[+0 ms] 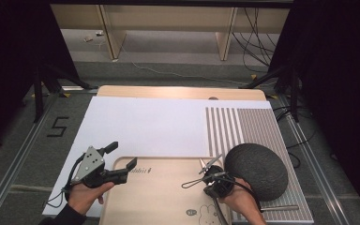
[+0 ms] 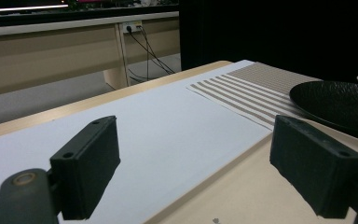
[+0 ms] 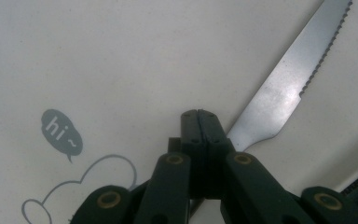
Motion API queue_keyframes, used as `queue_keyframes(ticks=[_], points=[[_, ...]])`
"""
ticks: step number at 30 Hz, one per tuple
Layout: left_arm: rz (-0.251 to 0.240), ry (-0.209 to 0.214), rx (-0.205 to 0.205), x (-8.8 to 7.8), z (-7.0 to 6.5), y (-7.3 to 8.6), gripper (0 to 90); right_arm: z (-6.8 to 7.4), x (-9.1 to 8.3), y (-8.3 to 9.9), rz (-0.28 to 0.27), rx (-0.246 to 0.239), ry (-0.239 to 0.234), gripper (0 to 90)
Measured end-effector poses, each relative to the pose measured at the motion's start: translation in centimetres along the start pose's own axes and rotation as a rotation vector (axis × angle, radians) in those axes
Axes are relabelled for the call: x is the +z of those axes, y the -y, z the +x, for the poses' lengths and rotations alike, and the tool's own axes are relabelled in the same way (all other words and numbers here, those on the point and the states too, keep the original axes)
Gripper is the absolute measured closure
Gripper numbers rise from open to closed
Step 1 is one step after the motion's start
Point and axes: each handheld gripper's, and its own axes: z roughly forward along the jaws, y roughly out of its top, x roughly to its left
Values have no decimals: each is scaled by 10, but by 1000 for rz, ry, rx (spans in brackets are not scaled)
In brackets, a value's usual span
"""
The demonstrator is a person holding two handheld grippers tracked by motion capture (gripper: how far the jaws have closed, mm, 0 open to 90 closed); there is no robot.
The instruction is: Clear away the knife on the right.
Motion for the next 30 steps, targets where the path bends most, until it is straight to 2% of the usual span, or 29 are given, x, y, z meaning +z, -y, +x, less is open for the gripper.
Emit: queue_keyframes(ticks=[15, 30], points=[[-1, -1, -3, 0, 0, 0, 156, -8, -4, 9, 7, 42, 9, 900], [-2, -1, -4, -1, 0, 0, 156, -14, -7, 15, 5, 61, 4, 900]])
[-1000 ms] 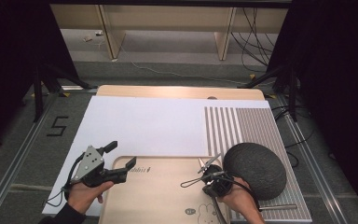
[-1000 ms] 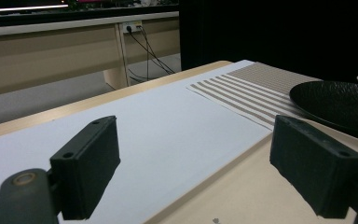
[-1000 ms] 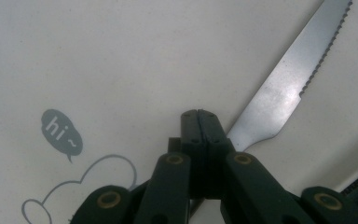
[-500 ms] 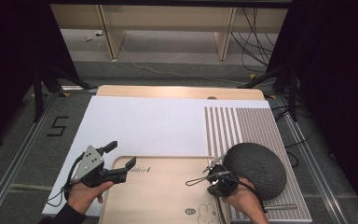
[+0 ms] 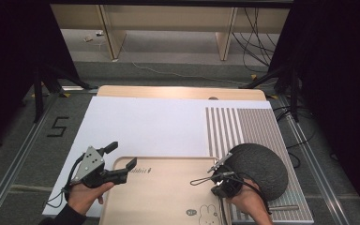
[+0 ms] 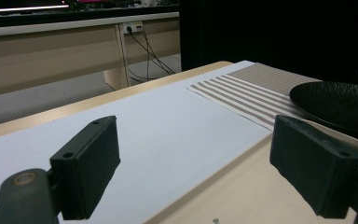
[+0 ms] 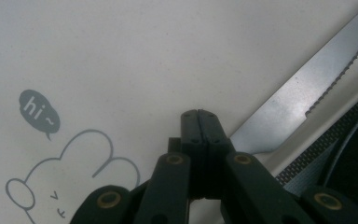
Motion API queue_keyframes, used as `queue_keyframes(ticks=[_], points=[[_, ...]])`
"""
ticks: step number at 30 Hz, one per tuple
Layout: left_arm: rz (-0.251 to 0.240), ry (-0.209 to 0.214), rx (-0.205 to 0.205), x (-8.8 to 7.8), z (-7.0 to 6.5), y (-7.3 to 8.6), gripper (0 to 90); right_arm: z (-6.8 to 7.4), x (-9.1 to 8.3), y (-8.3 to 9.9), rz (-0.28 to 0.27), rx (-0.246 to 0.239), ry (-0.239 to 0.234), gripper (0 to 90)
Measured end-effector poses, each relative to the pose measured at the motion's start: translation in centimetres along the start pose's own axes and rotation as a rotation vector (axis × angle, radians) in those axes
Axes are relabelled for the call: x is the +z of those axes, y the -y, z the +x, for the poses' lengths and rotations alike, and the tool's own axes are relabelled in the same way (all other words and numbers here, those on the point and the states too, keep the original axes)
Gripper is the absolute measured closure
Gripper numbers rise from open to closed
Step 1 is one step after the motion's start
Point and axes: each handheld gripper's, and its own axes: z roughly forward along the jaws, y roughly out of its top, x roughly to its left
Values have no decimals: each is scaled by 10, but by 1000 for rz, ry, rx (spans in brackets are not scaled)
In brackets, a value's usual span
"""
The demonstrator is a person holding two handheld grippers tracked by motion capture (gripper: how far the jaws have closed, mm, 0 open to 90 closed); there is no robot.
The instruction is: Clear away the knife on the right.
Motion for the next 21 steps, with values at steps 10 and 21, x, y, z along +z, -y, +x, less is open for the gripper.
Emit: queue_keyframes(ticks=[10, 21], points=[[2, -2, -3, 0, 0, 0, 156, -3, -9, 0, -94, 20, -43, 720], [2, -5, -4, 1, 1, 0, 156, -11, -28, 3, -271, 100, -160, 450]])
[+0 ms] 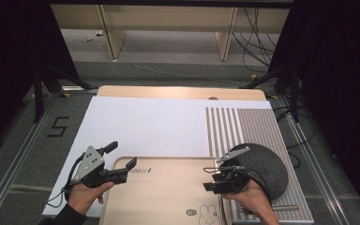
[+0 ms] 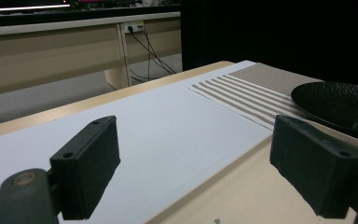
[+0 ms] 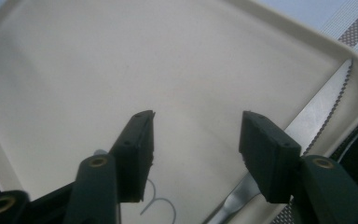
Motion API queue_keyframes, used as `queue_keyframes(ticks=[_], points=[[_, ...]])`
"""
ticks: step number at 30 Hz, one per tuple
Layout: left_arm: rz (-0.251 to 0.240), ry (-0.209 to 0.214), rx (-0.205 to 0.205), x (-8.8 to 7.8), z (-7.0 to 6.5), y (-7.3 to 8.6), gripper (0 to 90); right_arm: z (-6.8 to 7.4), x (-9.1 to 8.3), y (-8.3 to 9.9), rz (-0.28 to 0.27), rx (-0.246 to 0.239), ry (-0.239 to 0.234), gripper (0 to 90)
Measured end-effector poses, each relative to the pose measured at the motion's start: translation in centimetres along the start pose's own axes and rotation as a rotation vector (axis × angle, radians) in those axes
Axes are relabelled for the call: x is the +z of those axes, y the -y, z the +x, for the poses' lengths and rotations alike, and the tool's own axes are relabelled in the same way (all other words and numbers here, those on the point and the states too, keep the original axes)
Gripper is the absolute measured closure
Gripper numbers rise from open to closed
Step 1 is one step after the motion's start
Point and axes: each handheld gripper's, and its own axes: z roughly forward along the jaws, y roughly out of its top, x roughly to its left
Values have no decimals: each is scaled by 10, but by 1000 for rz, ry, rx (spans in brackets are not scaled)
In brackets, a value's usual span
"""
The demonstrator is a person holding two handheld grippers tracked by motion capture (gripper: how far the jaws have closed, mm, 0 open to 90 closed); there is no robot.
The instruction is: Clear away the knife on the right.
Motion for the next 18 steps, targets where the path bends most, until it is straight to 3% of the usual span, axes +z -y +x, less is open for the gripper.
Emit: queue_keyframes(ticks=[18], points=[[1, -6, -5, 1, 0, 0, 156, -3, -15, 1, -119, 19, -23, 274]])
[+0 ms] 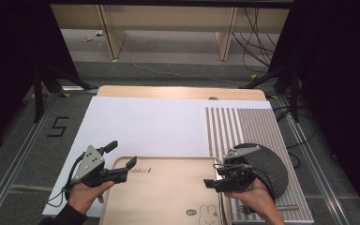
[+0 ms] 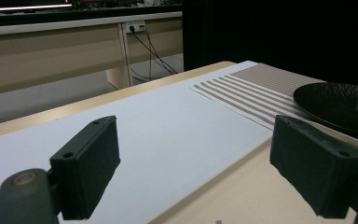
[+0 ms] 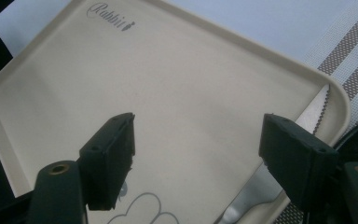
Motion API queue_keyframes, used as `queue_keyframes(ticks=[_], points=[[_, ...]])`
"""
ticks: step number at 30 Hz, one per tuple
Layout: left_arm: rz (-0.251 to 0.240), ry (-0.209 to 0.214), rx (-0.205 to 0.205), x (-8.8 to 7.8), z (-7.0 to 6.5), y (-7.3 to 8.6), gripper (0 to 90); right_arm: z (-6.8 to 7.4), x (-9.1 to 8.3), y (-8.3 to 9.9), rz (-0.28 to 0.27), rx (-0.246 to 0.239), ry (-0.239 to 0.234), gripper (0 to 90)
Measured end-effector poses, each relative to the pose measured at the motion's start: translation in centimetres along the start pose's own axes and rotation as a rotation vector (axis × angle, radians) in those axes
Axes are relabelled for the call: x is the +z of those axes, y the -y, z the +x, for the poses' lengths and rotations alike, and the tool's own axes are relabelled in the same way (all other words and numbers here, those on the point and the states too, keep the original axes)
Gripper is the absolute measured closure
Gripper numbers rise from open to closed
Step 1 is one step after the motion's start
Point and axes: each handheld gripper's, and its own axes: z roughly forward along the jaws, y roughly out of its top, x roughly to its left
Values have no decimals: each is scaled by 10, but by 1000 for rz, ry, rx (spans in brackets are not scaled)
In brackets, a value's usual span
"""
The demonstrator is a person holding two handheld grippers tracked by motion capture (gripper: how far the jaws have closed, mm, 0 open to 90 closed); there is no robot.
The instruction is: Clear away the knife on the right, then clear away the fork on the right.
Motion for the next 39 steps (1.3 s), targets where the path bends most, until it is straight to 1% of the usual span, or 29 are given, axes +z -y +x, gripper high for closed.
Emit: queue_keyframes(ticks=[8, 17, 19, 24, 30, 32, 33, 36, 39], points=[[-1, 4, 1, 0, 0, 0, 156, -1, -6, 1, -39, 2, 0, 258], [0, 4, 0, 0, -1, 0, 156, -4, -14, 5, -60, 12, 4, 257], [-3, 4, 3, -1, 0, 0, 156, -5, -15, 6, -65, 12, 11, 257], [-1, 1, -3, -1, 0, 0, 156, -8, -20, 10, -70, 18, 23, 256], [-2, 7, 10, -1, -1, -1, 156, -12, -29, 15, -91, 35, 48, 253], [-5, 5, 0, -1, -1, 0, 156, -14, -32, 18, -96, 37, 59, 251], [-8, 3, -4, -2, -1, 0, 156, -15, -34, 20, -100, 42, 63, 250], [-7, 8, 8, -2, 0, 0, 156, -19, -41, 25, -108, 59, 79, 248], [-8, 9, 4, -2, -1, -1, 156, -22, -47, 31, -113, 73, 99, 246]])
